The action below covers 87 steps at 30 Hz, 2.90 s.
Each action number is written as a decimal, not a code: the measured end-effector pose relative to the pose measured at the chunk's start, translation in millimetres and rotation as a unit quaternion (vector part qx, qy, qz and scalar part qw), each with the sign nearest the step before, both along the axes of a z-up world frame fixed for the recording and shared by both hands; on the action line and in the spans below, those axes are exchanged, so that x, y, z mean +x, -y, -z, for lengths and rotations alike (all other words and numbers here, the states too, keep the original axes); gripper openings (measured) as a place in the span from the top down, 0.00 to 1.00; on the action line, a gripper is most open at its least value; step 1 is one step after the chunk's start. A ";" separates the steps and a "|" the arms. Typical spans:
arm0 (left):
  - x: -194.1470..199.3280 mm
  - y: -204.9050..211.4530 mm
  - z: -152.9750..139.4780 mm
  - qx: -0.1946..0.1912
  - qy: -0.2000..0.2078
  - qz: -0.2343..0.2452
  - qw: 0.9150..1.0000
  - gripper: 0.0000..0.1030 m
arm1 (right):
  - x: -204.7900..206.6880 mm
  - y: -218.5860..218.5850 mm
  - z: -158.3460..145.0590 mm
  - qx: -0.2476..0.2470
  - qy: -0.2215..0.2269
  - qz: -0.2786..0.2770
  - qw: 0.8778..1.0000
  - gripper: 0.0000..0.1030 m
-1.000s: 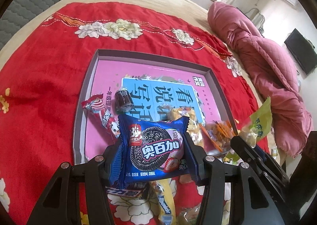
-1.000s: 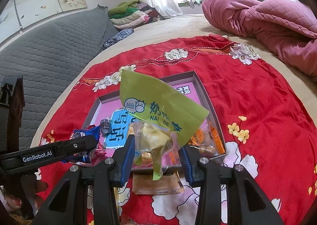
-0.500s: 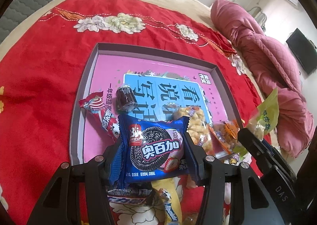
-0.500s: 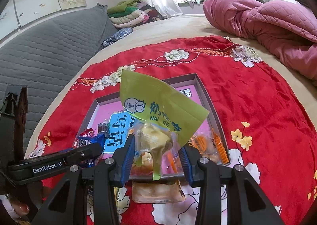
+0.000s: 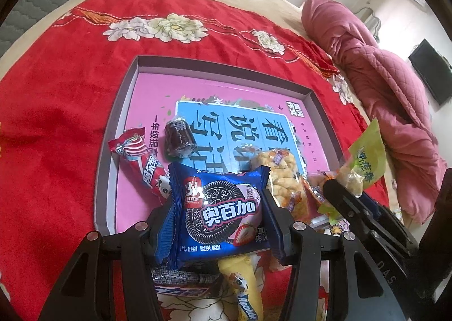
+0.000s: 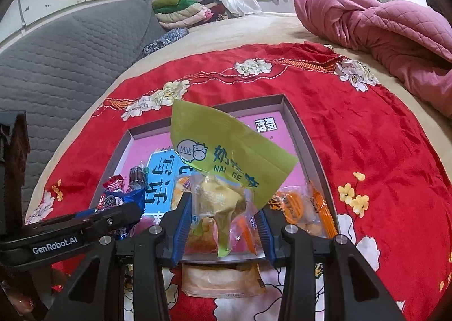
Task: Organize snacks
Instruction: 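Carry the green bag over the tray with the right gripper while the left carries the Oreo pack, then open both grippers to drop the green bag and Oreo pack into the tray, then move both grippers back toward the snacks lying beside the tray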
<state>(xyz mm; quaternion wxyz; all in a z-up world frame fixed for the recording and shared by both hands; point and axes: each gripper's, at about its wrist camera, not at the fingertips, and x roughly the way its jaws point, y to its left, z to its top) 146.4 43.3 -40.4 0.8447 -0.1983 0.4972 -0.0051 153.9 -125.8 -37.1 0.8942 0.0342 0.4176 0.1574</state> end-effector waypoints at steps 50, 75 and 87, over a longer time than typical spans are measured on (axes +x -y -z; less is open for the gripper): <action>2.2 -1.0 4.0 -0.013 0.003 0.002 1.000 0.44 | 3.0 0.1 10.0 0.001 -0.013 0.015 1.000 0.54; -2.8 -6.5 -14.8 -0.009 0.021 0.005 1.000 0.38 | 0.8 11.2 1.8 0.001 -0.007 0.031 0.999 0.44; -12.2 -14.9 -30.6 -0.009 0.032 -0.003 0.999 0.38 | -1.9 20.5 -8.5 0.005 0.006 0.044 0.999 0.39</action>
